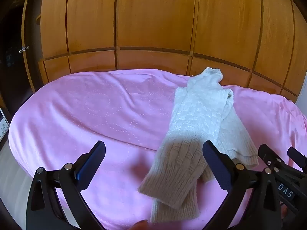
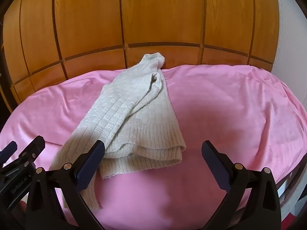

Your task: Fold small clothes

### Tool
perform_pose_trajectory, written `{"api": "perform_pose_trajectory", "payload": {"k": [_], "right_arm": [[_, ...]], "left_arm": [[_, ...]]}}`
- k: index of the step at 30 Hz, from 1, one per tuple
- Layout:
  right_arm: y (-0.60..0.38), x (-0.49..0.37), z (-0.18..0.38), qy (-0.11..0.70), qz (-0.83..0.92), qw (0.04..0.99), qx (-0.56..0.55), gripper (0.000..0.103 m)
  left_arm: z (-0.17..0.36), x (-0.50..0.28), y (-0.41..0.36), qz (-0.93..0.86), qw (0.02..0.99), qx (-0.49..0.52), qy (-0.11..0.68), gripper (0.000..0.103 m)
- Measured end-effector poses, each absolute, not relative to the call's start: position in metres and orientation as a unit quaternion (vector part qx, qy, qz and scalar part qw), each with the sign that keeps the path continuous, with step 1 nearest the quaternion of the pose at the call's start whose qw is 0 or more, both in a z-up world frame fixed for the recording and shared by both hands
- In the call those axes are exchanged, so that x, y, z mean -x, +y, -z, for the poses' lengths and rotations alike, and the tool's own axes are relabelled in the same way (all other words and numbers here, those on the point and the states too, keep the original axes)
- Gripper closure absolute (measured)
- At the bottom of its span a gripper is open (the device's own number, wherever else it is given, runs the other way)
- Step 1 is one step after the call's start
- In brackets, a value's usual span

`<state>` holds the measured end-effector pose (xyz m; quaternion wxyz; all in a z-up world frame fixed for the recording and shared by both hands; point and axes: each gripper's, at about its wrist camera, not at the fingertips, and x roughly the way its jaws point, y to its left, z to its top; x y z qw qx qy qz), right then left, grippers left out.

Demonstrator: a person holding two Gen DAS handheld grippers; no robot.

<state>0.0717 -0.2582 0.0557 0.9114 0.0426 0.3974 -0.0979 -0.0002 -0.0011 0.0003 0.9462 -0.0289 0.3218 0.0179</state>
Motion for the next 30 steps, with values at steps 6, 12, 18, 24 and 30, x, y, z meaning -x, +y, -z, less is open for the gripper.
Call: {"api": "perform_pose_trajectory", "payload": {"k": [6, 12, 18, 24, 30], "right_arm": [[-0.257, -0.071, -0.054, 0.397, 0.094, 0.912, -0.042, 0.003], [-0.26, -0.076, -0.042, 0.407, 0.084, 0.908, -0.05, 0.003], [-0.255, -0.076, -0.042, 0.409, 0.079, 0.908, -0.05, 0.003], [-0.255, -0.075, -0.042, 0.412, 0.079, 0.906, -0.052, 0.003], [-0.256, -0.078, -0.04, 0.417, 0.074, 0.904, -0.056, 0.003]], "left_arm": [[0.002, -0.001, -0.004, -0.022, 0.944, 0.031, 0.327, 0.002], [0.011, -0.007, -0.004, -0.027, 0.941, 0.028, 0.336, 0.002], [0.012, -0.007, -0.004, -0.028, 0.94, 0.026, 0.339, 0.002], [0.012, -0.01, -0.001, -0.031, 0.938, 0.031, 0.343, 0.002], [0.013, -0.011, 0.001, -0.035, 0.938, 0.033, 0.343, 0.002]]}}
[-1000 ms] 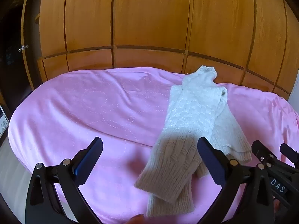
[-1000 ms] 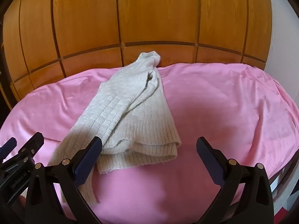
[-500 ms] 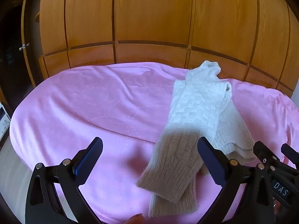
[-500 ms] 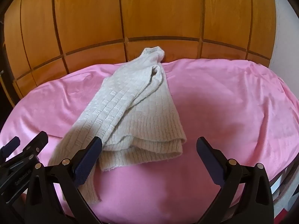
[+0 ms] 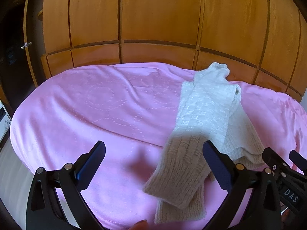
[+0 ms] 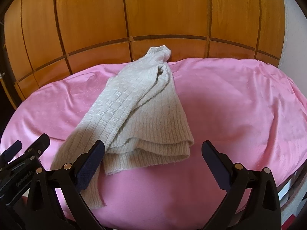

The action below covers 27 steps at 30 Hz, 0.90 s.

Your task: Fold small clothes

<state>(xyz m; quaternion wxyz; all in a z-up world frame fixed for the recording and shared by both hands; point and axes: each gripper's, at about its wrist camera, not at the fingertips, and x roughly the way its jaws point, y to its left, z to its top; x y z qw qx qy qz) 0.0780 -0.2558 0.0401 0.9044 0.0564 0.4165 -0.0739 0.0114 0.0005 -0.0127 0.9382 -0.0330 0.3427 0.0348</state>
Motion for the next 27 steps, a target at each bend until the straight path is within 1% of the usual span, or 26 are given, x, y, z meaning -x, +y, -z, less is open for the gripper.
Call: {"api": "perform_pose_trajectory", "payload": {"k": [27], "right_arm": [[-0.2594, -0.0851, -0.0333, 0.429, 0.051, 0.899, -0.069, 0.003]], "left_arm": [[0.0179, -0.0197, 0.0064, -0.047, 0.933, 0.046, 0.354, 0.002]]}}
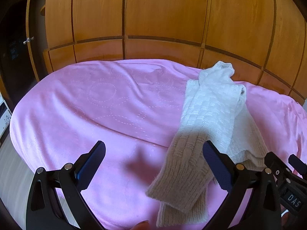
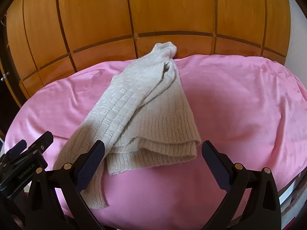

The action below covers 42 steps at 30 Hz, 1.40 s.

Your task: Fold small clothes

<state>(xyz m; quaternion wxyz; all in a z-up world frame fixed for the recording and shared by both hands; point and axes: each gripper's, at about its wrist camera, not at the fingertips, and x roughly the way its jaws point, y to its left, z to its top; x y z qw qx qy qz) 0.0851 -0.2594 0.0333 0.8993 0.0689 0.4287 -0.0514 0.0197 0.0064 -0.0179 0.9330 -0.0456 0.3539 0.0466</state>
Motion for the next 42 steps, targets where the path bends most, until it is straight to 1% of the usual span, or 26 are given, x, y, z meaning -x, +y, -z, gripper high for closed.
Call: {"api": "perform_pose_trajectory", "payload": {"k": [20, 26, 29, 31, 33, 35, 36, 38, 39, 40, 42], "right_arm": [[-0.261, -0.09, -0.028, 0.432, 0.038, 0.897, -0.081, 0.003], [-0.264, -0.093, -0.027, 0.435, 0.02, 0.894, -0.1, 0.003], [-0.267, -0.099, -0.027, 0.438, -0.001, 0.891, -0.117, 0.013], [-0.269, -0.105, -0.026, 0.442, -0.014, 0.887, -0.129, 0.023], [-0.272, -0.115, -0.021, 0.453, -0.029, 0.879, -0.147, 0.029], [-0.271, -0.125, -0.015, 0.461, -0.036, 0.873, -0.156, 0.032], [-0.27, -0.129, -0.014, 0.464, -0.038, 0.871, -0.158, 0.036], [-0.265, -0.14, -0.007, 0.474, -0.045, 0.865, -0.158, 0.037], [-0.262, -0.148, -0.002, 0.481, -0.049, 0.86, -0.161, 0.041], [-0.259, -0.153, 0.002, 0.485, -0.054, 0.857, -0.164, 0.043], [-0.25, -0.168, 0.012, 0.495, -0.052, 0.853, -0.155, 0.043]], "left_arm": [[0.026, -0.031, 0.01, -0.043, 0.926, 0.049, 0.372, 0.002], [0.03, -0.032, 0.015, -0.035, 0.925, 0.056, 0.374, 0.002], [0.032, -0.033, 0.027, -0.041, 0.924, 0.069, 0.374, 0.002], [0.034, -0.034, 0.039, -0.044, 0.921, 0.083, 0.378, 0.002], [0.037, -0.034, 0.052, -0.061, 0.918, 0.096, 0.379, 0.002], [0.039, -0.034, 0.062, -0.072, 0.916, 0.106, 0.38, 0.002], [0.04, -0.033, 0.067, -0.075, 0.915, 0.112, 0.38, 0.002], [0.043, -0.033, 0.075, -0.082, 0.913, 0.12, 0.381, 0.002], [0.045, -0.033, 0.078, -0.081, 0.912, 0.123, 0.383, 0.002], [0.047, -0.033, 0.081, -0.081, 0.91, 0.128, 0.386, 0.002], [0.049, -0.033, 0.085, -0.084, 0.908, 0.135, 0.387, 0.002]]}}
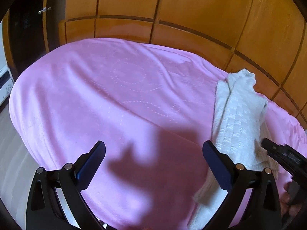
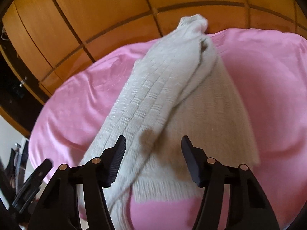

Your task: Fold small clothes

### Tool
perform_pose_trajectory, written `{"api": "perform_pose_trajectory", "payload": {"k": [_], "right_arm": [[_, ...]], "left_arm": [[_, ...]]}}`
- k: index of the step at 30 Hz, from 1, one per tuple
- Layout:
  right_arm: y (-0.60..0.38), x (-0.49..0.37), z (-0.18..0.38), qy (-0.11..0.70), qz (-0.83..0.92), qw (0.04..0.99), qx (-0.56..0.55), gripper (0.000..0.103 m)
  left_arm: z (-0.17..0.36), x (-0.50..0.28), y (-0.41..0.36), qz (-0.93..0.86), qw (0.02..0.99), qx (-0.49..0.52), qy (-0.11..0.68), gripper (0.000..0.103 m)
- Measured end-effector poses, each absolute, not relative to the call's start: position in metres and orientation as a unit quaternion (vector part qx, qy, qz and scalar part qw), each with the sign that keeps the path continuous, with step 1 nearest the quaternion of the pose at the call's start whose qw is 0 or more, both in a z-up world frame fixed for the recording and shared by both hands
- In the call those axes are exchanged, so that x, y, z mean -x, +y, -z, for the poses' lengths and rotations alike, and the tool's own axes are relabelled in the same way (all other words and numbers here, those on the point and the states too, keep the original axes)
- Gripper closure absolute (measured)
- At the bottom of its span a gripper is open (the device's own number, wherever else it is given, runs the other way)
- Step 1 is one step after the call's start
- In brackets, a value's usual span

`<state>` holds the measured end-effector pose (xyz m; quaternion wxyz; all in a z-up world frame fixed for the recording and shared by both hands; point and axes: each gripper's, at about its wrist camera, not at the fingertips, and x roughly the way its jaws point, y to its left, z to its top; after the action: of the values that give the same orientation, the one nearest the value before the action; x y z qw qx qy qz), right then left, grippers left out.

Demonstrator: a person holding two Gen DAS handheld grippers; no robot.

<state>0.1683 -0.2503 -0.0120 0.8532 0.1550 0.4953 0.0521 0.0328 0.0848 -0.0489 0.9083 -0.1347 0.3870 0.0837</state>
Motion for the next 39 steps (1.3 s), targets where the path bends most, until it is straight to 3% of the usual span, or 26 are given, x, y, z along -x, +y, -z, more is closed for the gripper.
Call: {"api": "perform_pose_trajectory", "payload": {"k": [2, 6, 7, 9, 14, 22, 25, 27, 29, 30, 32, 33, 39], "right_arm": [[-0.244, -0.182, 0.023, 0.506, -0.059, 0.845, -0.164, 0.046], [-0.232, -0.194, 0.036, 0.528, -0.1, 0.827, -0.164, 0.09], [-0.232, -0.193, 0.032, 0.524, -0.104, 0.83, -0.161, 0.096], [-0.235, -0.187, 0.014, 0.503, -0.112, 0.845, -0.146, 0.096], [-0.262, -0.168, -0.041, 0.414, -0.085, 0.906, -0.027, 0.098], [-0.43, -0.198, -0.065, 0.368, 0.175, 0.912, 0.041, 0.103], [-0.498, -0.211, -0.055, 0.383, 0.259, 0.886, 0.041, 0.103], [-0.534, -0.214, -0.048, 0.406, 0.275, 0.871, 0.003, 0.103], [-0.545, -0.209, -0.046, 0.403, 0.261, 0.876, -0.032, 0.103], [-0.543, -0.207, -0.043, 0.41, 0.24, 0.878, -0.052, 0.099], [-0.531, -0.2, -0.037, 0.419, 0.203, 0.882, -0.074, 0.057], [-0.521, -0.194, -0.036, 0.416, 0.181, 0.886, -0.09, 0.025], [-0.431, -0.194, -0.028, 0.424, 0.03, 0.899, -0.106, 0.021]], "left_arm": [[0.051, -0.034, 0.087, -0.077, 0.907, 0.139, 0.391, 0.002], [0.054, -0.034, 0.087, -0.06, 0.906, 0.137, 0.396, 0.004], [0.055, -0.034, 0.086, -0.055, 0.905, 0.137, 0.398, 0.004], [0.058, -0.035, 0.084, -0.039, 0.903, 0.138, 0.406, 0.011], [0.065, -0.037, 0.07, 0.034, 0.895, 0.135, 0.423, 0.015], [0.076, -0.037, 0.023, 0.142, 0.875, 0.086, 0.455, 0.017], [0.088, -0.043, 0.015, 0.147, 0.859, 0.075, 0.484, 0.041], [0.097, -0.048, 0.018, 0.139, 0.846, 0.086, 0.507, 0.072], [0.101, -0.051, 0.026, 0.142, 0.841, 0.113, 0.51, 0.08], [0.1, -0.051, 0.027, 0.146, 0.84, 0.12, 0.508, 0.098], [0.095, -0.05, 0.028, 0.151, 0.843, 0.126, 0.501, 0.097], [0.091, -0.051, 0.028, 0.155, 0.845, 0.122, 0.497, 0.098], [0.052, -0.078, 0.076, 0.119, 0.875, 0.142, 0.448, 0.098]]}}
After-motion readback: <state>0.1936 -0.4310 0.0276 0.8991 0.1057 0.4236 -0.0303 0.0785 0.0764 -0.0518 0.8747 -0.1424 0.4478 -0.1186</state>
